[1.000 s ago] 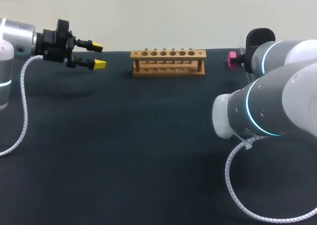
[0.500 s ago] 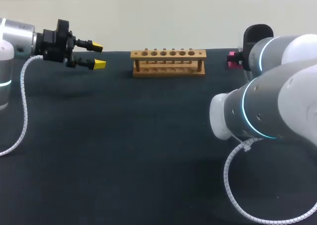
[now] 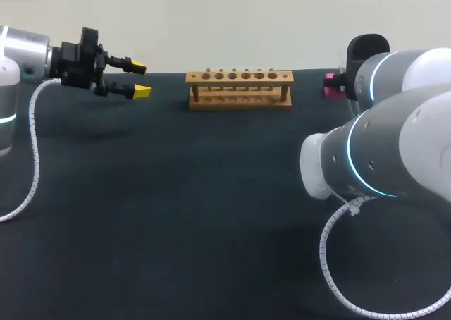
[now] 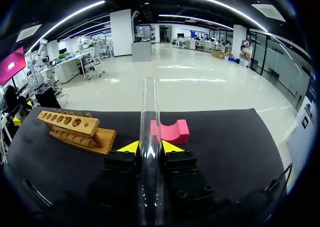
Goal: Grasp the test tube, adjust it, and insert it.
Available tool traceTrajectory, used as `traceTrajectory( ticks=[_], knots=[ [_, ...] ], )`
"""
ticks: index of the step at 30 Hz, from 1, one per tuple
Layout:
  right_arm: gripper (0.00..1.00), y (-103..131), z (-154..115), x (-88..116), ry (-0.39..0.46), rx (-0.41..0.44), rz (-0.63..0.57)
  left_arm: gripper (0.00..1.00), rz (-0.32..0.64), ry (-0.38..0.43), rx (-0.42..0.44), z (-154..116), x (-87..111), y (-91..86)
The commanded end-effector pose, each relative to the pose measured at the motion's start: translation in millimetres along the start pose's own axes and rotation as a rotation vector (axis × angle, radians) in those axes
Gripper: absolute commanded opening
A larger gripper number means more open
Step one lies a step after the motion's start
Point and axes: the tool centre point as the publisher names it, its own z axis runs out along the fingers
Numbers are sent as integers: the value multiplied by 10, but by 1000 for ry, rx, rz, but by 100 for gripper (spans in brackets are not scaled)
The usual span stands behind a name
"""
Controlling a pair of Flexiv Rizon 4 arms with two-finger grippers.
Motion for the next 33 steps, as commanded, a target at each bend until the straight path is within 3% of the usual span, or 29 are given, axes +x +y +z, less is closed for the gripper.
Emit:
traceTrajectory(
  ticks=[1,5,11,21,33],
  knots=[
    [0,-2,-3,-7,2,-2,1,100,3,-3,-6,-4,10,-23],
    [0,-2,-3,-7,2,-2,1,100,3,-3,-6,-4,10,-23],
    [0,195,-85,-22,-18,12,-8,100,3,-3,-6,-4,10,-23],
    [0,634,-209,-55,-55,31,42,100,3,-3,-6,-4,10,-23],
    [0,1111,-158,-22,-28,46,110,100,3,-3,-6,-4,10,-23]
  ],
)
